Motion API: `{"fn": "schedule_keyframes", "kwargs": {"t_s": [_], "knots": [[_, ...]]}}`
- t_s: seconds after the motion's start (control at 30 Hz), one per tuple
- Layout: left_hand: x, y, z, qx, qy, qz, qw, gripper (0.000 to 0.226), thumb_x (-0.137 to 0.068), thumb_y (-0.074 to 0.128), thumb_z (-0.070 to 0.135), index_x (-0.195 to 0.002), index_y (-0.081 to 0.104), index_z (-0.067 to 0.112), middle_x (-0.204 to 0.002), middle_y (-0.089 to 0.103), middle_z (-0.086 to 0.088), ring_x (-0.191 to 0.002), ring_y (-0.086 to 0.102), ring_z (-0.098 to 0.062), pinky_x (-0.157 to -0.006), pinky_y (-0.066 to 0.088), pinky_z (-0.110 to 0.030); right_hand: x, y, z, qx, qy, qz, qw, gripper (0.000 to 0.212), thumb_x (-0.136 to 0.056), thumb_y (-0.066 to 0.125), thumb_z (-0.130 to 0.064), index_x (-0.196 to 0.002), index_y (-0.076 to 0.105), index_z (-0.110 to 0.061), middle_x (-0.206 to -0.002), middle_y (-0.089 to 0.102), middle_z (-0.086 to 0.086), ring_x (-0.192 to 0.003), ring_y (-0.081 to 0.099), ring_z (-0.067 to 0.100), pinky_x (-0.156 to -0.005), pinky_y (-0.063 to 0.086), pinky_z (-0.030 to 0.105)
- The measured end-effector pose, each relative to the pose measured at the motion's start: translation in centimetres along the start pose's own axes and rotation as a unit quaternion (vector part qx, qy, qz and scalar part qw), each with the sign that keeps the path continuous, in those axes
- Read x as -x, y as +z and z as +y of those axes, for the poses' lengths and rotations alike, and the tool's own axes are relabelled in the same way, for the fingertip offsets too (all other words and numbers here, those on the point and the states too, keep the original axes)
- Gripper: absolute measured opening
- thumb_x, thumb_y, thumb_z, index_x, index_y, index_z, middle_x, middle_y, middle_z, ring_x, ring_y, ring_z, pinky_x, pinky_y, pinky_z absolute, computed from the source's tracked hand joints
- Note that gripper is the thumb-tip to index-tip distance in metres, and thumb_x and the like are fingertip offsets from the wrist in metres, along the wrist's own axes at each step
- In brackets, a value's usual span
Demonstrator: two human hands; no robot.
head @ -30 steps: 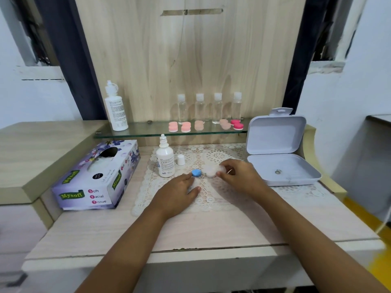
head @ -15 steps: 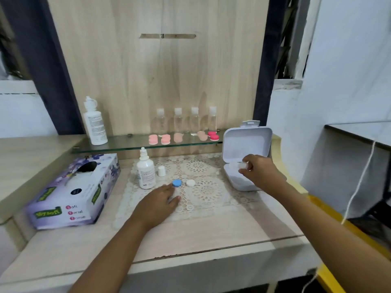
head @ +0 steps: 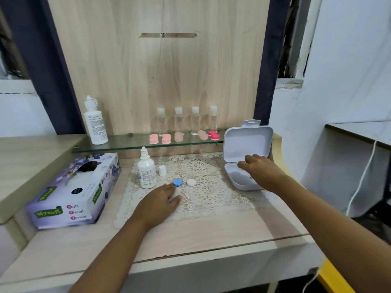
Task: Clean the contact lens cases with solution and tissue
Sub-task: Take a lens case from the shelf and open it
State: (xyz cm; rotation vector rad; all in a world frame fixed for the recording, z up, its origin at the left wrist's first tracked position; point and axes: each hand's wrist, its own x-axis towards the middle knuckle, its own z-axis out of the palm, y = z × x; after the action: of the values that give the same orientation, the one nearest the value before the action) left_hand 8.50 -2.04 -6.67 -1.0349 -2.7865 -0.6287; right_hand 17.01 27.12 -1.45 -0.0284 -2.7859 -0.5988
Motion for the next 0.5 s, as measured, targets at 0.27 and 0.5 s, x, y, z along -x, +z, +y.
{"fn": "schedule_keyframes", "kwargs": {"t_s": [0.27,0.5], "knots": [[0.0,-0.1,0.0,0.006,-0.004,0.0,1.0,0.044,-0.097,0.04,0.039,-0.133,0.049,0.015,-0.143,0.043,0.001,-0.131,0.037,-0.012,-0.099,0.029,-0.02,-0.3,0.7,0.3,0.059,-0.028,0.062,0.996,0.059,-0.021,0.083,0.005,-0.073,0.064,-0.014,-0.058,0.047,0.003,-0.042,0.044,0.019,-0.044,0.02,0.023],[0.1,-0.1,0.1,0.009,-0.006,-0.001,1.0,0.044,-0.097,0.04,0.039,-0.134,0.048,0.015,-0.142,0.044,0.0,-0.129,0.039,-0.013,-0.098,0.03,-0.021,-0.8,0.0,-2.8,-0.225,0.038,0.178,0.957,0.033,-0.066,0.079,-0.002,-0.095,0.063,-0.002,-0.074,0.058,0.014,-0.06,0.059,0.035,-0.049,0.042,0.031]]}}
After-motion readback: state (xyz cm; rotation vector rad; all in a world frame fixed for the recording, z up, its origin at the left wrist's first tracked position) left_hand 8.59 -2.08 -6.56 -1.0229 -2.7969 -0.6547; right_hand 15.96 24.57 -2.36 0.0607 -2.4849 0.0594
